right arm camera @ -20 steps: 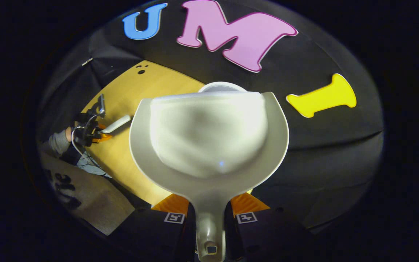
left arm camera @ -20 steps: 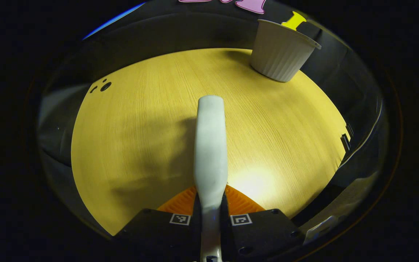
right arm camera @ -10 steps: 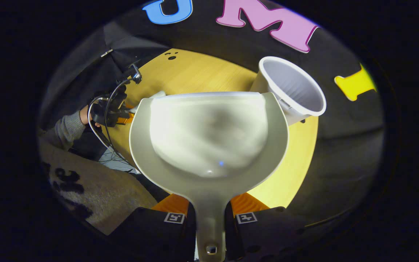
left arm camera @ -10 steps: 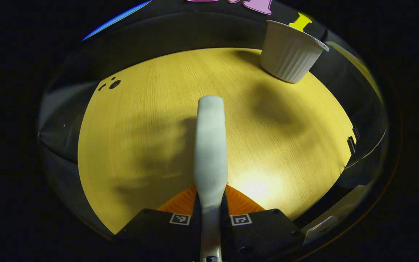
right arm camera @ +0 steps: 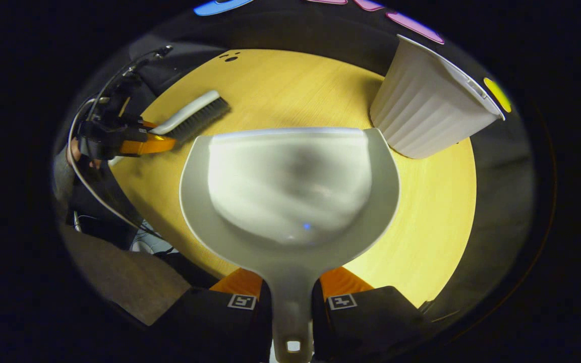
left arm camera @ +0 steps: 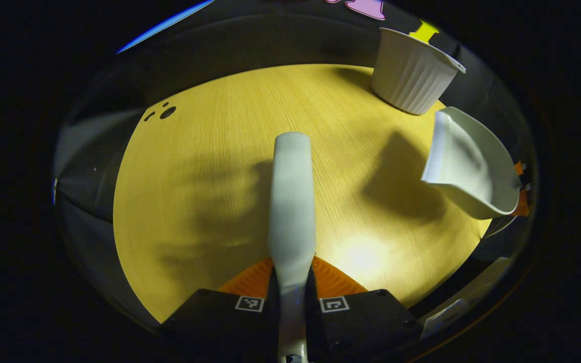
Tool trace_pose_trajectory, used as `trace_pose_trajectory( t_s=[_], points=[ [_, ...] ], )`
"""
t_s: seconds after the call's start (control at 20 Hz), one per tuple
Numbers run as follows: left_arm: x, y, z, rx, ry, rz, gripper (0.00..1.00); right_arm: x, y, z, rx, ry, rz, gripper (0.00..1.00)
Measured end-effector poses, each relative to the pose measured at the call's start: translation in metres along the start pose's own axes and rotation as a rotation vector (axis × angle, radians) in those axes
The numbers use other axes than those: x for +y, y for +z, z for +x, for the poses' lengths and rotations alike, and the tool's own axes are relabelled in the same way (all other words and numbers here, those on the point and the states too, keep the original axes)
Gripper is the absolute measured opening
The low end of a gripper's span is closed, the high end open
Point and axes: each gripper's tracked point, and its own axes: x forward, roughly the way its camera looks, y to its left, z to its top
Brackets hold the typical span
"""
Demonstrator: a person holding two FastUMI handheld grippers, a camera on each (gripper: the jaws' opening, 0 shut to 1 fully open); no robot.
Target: Pick up the small broom and dustpan from the desktop, sweep the trash into the dustpan with the broom, and then empty the trash into the garbage bin.
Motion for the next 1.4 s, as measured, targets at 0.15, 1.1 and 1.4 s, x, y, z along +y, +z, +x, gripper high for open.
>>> trace_pose_trajectory(
  t_s=[0.15, 1.1, 1.4],
  points=[
    [0.001, 0.001, 0.001, 0.0, 0.01, -0.012, 0.26, -0.001, 0.003, 0.025, -0.005, -0.017, 0.043, 0.36],
    [0.009, 0.0, -0.004, 0.028, 0.049, 0.007, 0.27, 0.016, -0.009, 0.08, 0.017, 0.014, 0.11, 0.39],
    [0.014, 0.0, -0.007, 0.037, 0.076, 0.032, 0.3, 0.018, -0.006, 0.07, 0.003, 0.053, 0.144, 0.48]
  ],
)
